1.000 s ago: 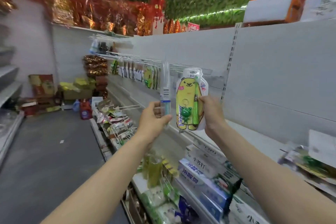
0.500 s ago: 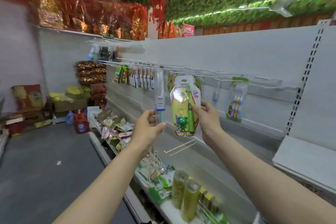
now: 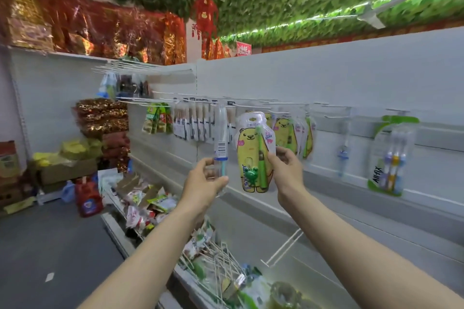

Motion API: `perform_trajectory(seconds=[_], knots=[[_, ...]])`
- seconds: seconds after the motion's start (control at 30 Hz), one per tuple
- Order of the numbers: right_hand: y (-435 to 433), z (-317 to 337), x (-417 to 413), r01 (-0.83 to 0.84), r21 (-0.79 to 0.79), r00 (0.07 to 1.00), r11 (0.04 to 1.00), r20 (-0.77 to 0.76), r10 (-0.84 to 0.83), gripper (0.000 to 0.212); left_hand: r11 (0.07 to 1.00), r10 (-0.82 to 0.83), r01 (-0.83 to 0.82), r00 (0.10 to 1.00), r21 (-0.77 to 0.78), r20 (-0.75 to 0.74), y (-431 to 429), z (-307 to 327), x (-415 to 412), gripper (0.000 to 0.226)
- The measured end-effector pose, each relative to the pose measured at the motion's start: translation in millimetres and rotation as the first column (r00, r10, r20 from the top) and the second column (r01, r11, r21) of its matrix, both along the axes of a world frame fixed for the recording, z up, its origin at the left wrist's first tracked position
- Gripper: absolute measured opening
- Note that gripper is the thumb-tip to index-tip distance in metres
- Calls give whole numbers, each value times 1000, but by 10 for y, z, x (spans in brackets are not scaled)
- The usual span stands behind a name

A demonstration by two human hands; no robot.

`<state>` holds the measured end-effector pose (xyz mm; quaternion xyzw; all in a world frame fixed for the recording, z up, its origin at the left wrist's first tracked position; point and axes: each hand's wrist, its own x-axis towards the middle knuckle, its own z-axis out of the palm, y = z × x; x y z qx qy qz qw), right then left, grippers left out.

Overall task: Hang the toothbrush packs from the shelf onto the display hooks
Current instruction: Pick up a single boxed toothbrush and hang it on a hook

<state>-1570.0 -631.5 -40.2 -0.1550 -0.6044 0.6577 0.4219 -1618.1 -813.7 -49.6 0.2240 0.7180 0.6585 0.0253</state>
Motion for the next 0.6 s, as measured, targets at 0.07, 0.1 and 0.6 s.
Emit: perform_trajectory(seconds=[0.07,0.1,0.6], knots=[[41,31,-152,56,-17,998,998,-25,-56,14,999,-48,48,999,4,-5,74,46,-246,46],[64,46,-207,78,-24,996,997,-35,-79,12,998,-68,68,998,5,-14,121,63,-354,47],[209,30,-525,442,-28,896,897,-38,-442,12,924,-382,381,921,-26,-78,583,188,-1225,53]])
